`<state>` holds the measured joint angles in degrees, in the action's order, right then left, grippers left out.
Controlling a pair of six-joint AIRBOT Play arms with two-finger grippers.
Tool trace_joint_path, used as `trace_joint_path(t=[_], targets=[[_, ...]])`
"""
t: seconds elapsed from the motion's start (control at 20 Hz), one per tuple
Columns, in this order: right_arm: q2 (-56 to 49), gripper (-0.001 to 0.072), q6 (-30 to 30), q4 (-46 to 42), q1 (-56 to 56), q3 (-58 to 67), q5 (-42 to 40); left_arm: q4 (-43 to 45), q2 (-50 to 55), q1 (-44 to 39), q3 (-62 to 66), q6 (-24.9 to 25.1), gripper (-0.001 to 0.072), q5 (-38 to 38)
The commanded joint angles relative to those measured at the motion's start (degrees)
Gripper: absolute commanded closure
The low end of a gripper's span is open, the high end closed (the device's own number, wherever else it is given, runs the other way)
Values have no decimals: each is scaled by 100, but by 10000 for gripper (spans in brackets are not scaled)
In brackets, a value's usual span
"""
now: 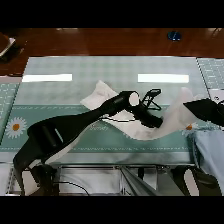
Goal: Fold the shirts.
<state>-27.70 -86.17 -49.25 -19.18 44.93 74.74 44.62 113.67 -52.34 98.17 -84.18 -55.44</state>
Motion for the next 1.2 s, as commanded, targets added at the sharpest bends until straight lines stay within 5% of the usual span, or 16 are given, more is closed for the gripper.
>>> trace_joint_path(t=[0.0, 0.3, 0.6, 0.85, 1.15], targets=[[52, 691, -31, 326, 0, 0, 59, -55, -42, 398, 245, -267, 687, -188], [-289, 691, 264, 1425, 256, 13, -240, 83, -1322, 3174, -114, -295, 687, -1012], [-2238, 691, 643, 2090, 2608, 389, -2280, 555, -4538, 5115, -3038, 673, 686, -660], [-4931, 691, 782, 2085, 3998, 2190, -3062, 555, -6787, 5661, -5659, 726, 686, -197], [-7152, 690, 514, 2098, 4555, 3963, -2909, 546, -7254, 5661, -6763, 726, 686, -114]])
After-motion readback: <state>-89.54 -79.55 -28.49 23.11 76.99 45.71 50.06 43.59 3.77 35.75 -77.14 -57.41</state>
